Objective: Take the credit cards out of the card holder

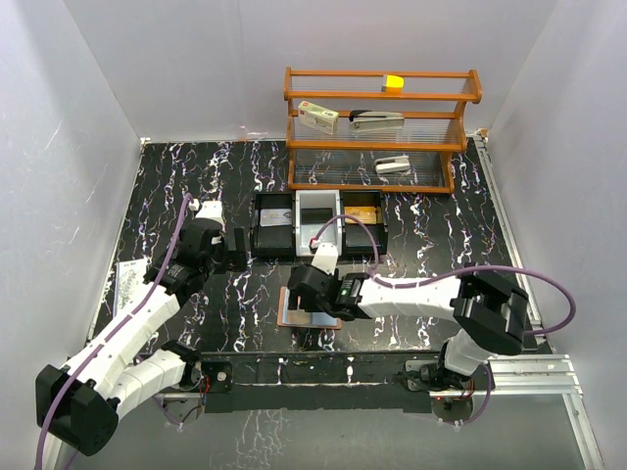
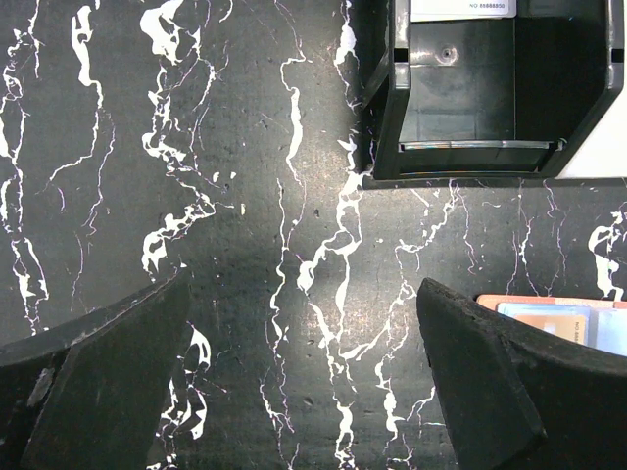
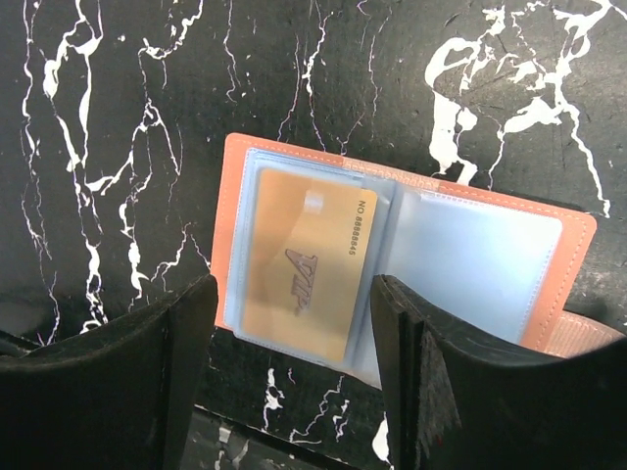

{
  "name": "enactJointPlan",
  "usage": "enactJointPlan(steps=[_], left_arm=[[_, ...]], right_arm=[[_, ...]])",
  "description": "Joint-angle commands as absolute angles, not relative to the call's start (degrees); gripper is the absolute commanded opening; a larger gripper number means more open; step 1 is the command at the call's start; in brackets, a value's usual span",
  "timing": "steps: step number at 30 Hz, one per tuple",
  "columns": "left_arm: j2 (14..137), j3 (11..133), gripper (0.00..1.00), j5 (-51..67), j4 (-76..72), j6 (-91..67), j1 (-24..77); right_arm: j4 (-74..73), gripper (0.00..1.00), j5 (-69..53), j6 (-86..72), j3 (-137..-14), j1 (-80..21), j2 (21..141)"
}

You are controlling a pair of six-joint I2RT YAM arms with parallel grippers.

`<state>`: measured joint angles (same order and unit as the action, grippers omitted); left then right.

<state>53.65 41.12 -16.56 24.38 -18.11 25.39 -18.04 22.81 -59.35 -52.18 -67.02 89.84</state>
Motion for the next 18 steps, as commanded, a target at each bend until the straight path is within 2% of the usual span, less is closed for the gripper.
enactJointPlan(steps=[1, 11, 18], left_arm=[[52.4, 41.5, 0.99, -18.7, 25.2, -18.4, 25.2], [52.1, 41.3, 0.99, -19.5, 25.1, -18.5, 25.2], [52.3, 41.3, 0.99, -19.2, 25.0, -18.6, 25.2]], right_arm=[[-20.9, 0.61, 25.4, -61.4, -57.9, -67.4, 92.0], [-30.6, 0.56, 28.3, -64.1, -65.1, -68.6, 98.3], [-33.2, 0.62, 28.2, -64.0, -68.1, -68.8, 102.8]])
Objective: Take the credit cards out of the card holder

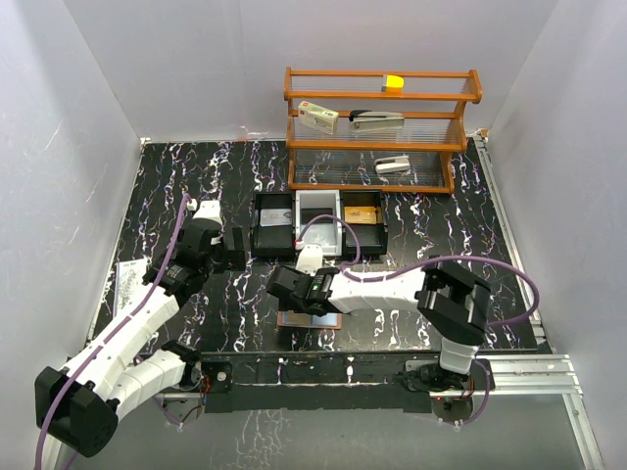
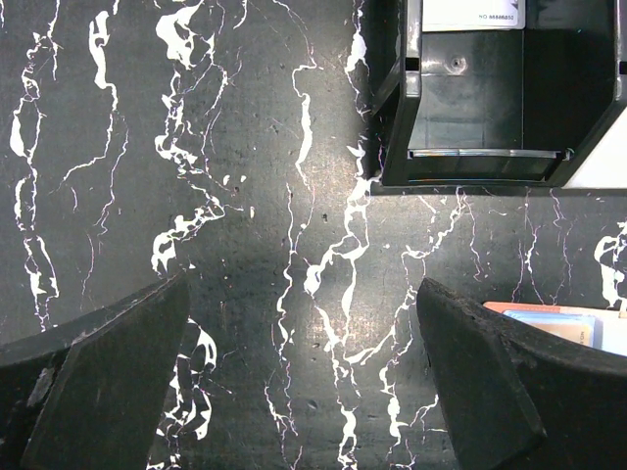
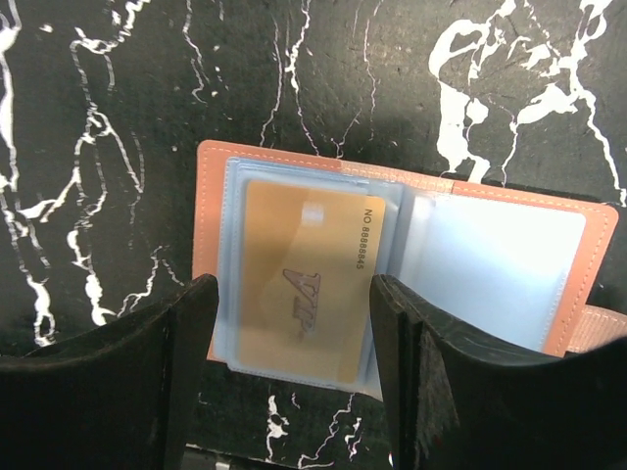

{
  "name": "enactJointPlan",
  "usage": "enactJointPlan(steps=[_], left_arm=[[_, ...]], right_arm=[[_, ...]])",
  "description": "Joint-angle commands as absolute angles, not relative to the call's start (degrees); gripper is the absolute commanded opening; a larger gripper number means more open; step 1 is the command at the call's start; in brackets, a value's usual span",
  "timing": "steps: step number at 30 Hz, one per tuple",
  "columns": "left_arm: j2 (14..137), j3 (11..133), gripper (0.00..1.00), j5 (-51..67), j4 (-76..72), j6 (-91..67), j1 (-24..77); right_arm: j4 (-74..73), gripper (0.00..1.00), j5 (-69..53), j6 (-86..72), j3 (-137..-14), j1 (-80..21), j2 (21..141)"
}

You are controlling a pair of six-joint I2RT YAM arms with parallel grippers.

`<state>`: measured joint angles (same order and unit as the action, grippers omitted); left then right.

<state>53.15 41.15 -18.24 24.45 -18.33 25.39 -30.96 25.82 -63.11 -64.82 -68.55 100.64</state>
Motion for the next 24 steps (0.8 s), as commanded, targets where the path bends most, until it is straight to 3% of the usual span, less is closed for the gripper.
enactJointPlan(steps=[1, 6, 10, 24], left_arm=[[52.4, 41.3, 0.99, -19.2, 25.0, -18.5, 25.2], [52.1, 41.2, 0.99, -19.6, 24.9, -18.6, 25.2], [52.3, 41.3, 0.99, -19.9, 25.0, -18.8, 25.2], [53.8, 41.0, 0.97, -11.8, 24.0, -17.6, 25.1]], right_arm=[[-33.4, 0.62, 28.3, -63.8, -68.7, -68.8, 103.4], [-36.9, 0.63, 28.8, -65.0, -71.5, -68.8, 107.8], [-37.9, 0.58, 28.5, -67.3, -69.8, -68.8, 108.4], [-20.6, 0.46, 20.2, -65.2, -57.8, -67.0, 100.4]])
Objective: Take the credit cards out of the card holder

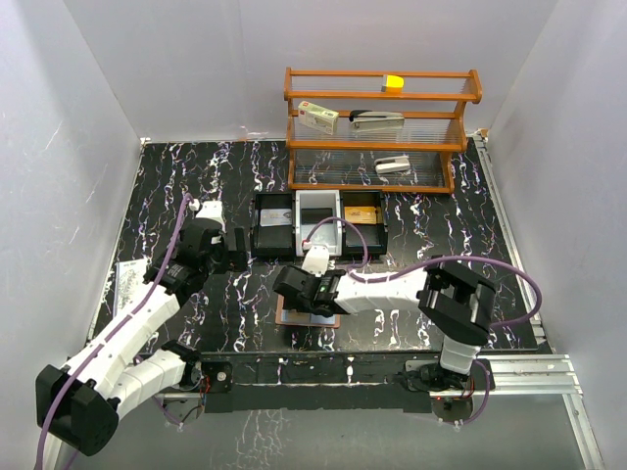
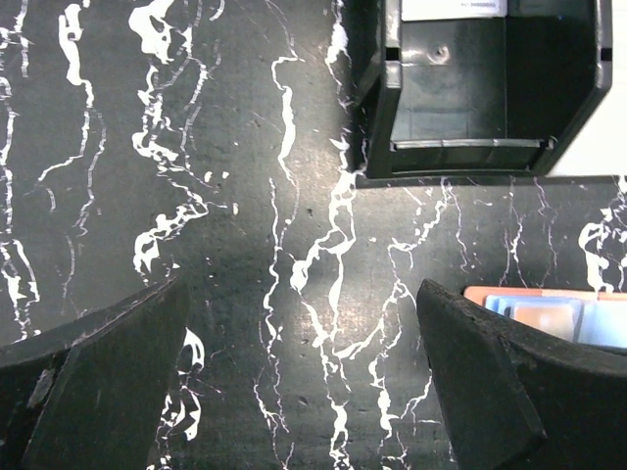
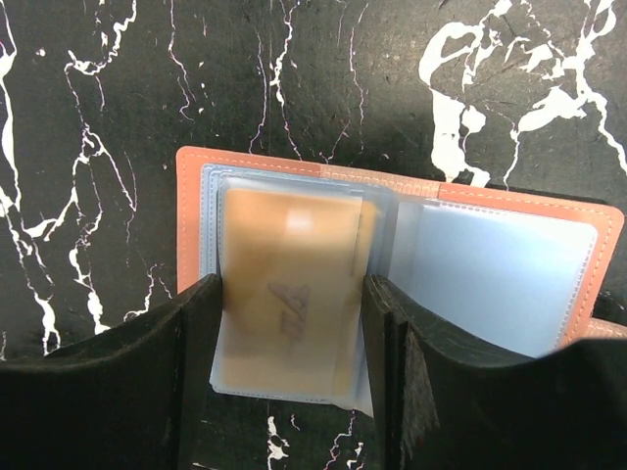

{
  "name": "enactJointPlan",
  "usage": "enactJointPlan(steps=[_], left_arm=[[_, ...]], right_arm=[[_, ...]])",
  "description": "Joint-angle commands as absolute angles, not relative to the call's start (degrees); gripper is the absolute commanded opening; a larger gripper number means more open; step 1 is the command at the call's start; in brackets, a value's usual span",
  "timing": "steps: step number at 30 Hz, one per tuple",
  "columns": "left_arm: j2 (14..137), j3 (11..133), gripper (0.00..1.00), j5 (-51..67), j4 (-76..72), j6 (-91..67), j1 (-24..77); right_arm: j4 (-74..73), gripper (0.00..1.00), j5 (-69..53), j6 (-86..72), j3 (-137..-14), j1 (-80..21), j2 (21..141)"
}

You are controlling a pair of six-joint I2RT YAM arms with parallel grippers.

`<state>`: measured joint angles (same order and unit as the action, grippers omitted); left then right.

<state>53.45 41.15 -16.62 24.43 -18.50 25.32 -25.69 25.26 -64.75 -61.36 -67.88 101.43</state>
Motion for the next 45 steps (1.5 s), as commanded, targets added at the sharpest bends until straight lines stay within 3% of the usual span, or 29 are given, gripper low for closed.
enactJointPlan(steps=[1, 11, 20, 25, 40, 45], left_arm=[[53.9, 40.9, 0.97, -10.3, 23.8, -17.5, 25.1], [54.1, 39.3, 0.86, 2.7, 25.5, -29.7, 25.1], [49.8, 29.6, 0.56, 20.3, 14.6, -43.4, 25.2], [49.6, 23.4, 0.47, 27.7, 6.5, -47.9, 25.3], [57.8, 21.5, 0.32, 31.5, 4.3, -44.1, 25.2], [57.2, 20.1, 0.32, 31.4, 3.3, -44.6, 25.2]], right_arm=[[-20.1, 0.46, 19.8, -65.4, -57.2, -66.6, 100.2], [-17.4, 0.49, 15.7, -64.5, -54.7, -64.7, 98.4], [-11.9, 0.49, 12.6, -65.1, -51.8, -64.2, 97.0], [-10.3, 0.48, 10.7, -64.9, -51.3, -63.6, 97.2], [-13.1, 0.49, 11.6, -64.7, -53.3, -63.3, 96.9], [-14.1, 0.5, 11.9, -63.2, -55.3, -62.9, 97.9]])
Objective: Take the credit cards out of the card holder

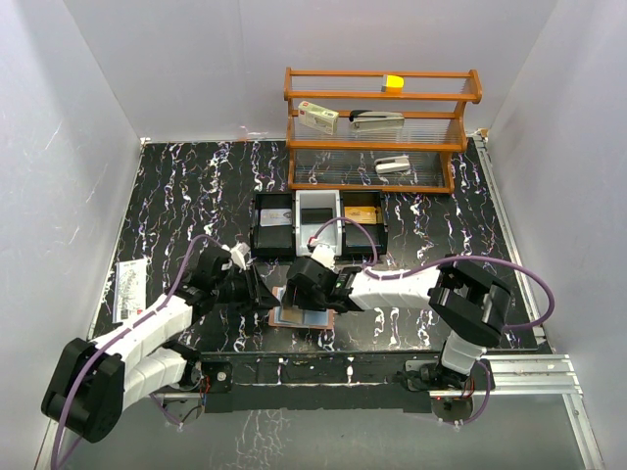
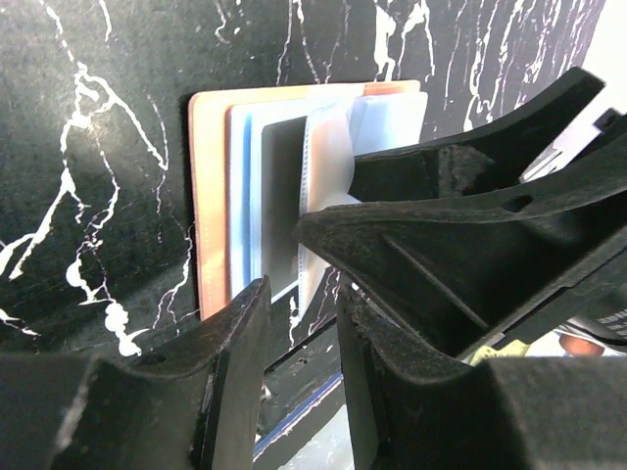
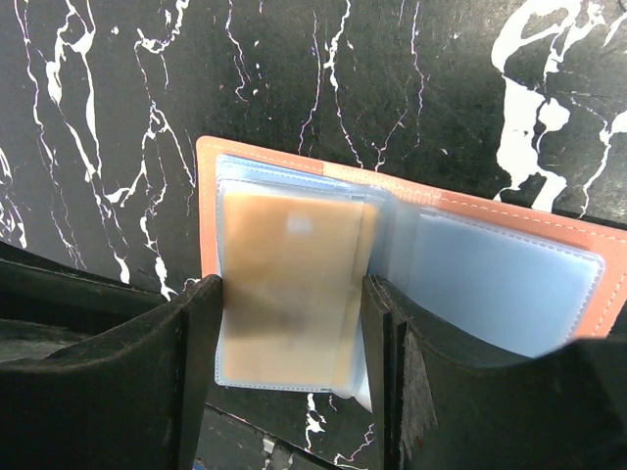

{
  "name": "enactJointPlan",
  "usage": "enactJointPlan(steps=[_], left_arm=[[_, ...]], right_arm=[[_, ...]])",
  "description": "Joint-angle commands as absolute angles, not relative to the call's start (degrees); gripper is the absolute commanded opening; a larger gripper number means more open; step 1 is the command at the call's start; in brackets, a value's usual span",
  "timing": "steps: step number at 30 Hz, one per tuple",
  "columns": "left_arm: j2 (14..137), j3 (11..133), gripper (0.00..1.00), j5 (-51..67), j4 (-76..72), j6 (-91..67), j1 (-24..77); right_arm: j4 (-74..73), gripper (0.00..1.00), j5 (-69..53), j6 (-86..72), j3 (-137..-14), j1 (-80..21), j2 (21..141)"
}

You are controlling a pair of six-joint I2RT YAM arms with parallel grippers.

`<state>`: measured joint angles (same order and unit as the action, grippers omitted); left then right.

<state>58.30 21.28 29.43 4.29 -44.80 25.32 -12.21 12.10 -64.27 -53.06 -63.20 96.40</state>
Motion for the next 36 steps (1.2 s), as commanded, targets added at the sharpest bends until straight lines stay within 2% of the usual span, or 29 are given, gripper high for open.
enactJointPlan(steps=[1, 14, 29, 36], left_arm=[[56.9, 20.0, 0.32, 31.4, 3.5, -44.4, 25.2], [58.6, 17.9, 0.35, 36.1, -1.4, -45.0, 25.3], [64.4, 18.7, 0.28, 37.8, -3.2, -42.9, 25.4], [65.7, 19.5, 0.19, 38.3, -5.0, -43.2, 25.6]], right_arm=[[-14.2, 0.5, 11.8, -62.9, -55.4, -62.8, 98.1], [-13.2, 0.5, 9.9, -62.3, -55.3, -62.4, 98.1], [-12.7, 0.51, 7.5, -60.6, -57.3, -62.0, 99.0], [-12.4, 0.52, 6.1, -60.8, -57.2, -62.0, 98.9]])
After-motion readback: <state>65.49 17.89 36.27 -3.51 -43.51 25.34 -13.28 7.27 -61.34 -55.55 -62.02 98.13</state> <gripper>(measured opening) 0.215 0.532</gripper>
